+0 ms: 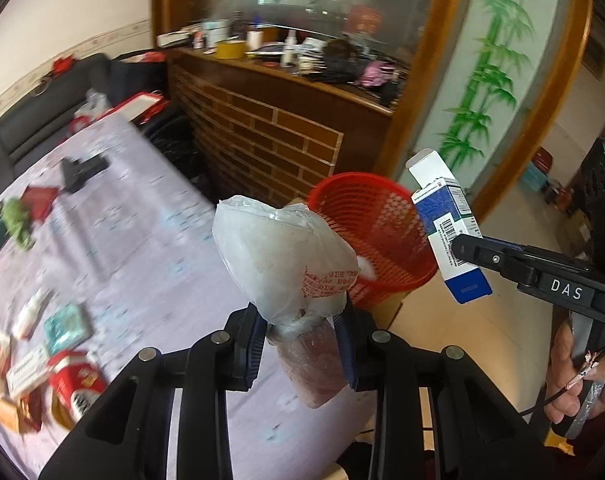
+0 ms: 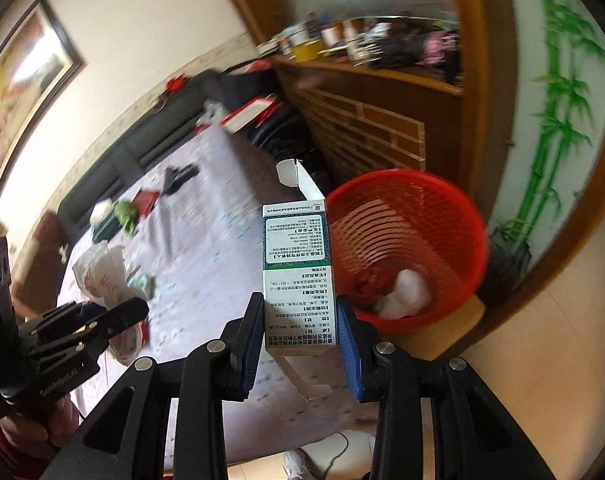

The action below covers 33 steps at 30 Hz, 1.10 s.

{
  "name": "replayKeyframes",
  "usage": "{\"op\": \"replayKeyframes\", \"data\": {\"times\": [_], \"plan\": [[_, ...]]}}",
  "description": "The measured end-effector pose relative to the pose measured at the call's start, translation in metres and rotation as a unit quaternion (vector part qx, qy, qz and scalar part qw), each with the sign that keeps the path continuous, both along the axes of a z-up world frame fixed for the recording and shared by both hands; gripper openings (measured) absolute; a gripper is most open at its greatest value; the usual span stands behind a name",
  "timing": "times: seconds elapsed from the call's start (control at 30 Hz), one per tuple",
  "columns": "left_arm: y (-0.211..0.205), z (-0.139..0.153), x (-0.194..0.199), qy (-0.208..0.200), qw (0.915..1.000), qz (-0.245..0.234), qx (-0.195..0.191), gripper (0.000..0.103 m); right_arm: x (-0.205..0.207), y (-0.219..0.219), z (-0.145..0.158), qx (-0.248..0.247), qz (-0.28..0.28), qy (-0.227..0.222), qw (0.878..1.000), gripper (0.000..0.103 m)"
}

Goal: Collect trash
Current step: 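Carry the plastic bag and medicine box in both grippers over the wastebasket, then open both grippers to drop the bag and box into the basket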

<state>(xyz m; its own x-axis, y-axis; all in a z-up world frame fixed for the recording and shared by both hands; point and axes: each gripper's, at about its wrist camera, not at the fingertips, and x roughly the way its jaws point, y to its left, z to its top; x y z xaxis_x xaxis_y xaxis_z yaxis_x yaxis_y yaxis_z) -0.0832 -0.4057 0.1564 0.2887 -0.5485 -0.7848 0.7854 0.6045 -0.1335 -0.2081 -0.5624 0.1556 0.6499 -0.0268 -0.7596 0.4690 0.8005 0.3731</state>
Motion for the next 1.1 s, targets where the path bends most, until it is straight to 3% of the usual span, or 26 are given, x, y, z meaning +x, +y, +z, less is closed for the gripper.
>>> {"op": "replayKeyframes", "data": {"times": [0.3,0.57,0.6,0.67,0.7,0.8,1.1], "plan": [[-0.075,0.002,-0.002,0.011,0.9993,-0.035,0.0,0.03,-0.024,-0.054,0.003,0.018,-0.042,-0.01,0.999,0.038],[-0.127,-0.012,0.008,0.019,0.9987,-0.044,0.014,0.031,-0.011,-0.095,-0.009,0.032,-0.048,-0.007,0.998,0.039],[-0.132,-0.013,0.011,0.018,0.9989,-0.04,0.012,0.034,-0.007,-0.101,-0.011,0.034,-0.049,-0.006,0.998,0.04],[-0.138,-0.013,0.014,0.02,0.999,-0.039,0.008,0.05,0.001,-0.11,-0.017,0.039,-0.048,-0.004,0.998,0.04],[-0.14,-0.013,0.015,0.019,0.9992,-0.033,0.006,0.06,0.005,-0.114,-0.019,0.039,-0.05,-0.003,0.998,0.04],[-0.138,-0.011,0.018,0.025,0.9993,-0.026,-0.002,0.061,0.012,-0.123,-0.023,0.038,-0.052,-0.001,0.998,0.055],[-0.088,-0.014,0.023,0.032,0.9994,0.017,-0.002,0.062,0.008,-0.108,-0.013,0.032,-0.038,-0.012,0.999,0.055]]}}
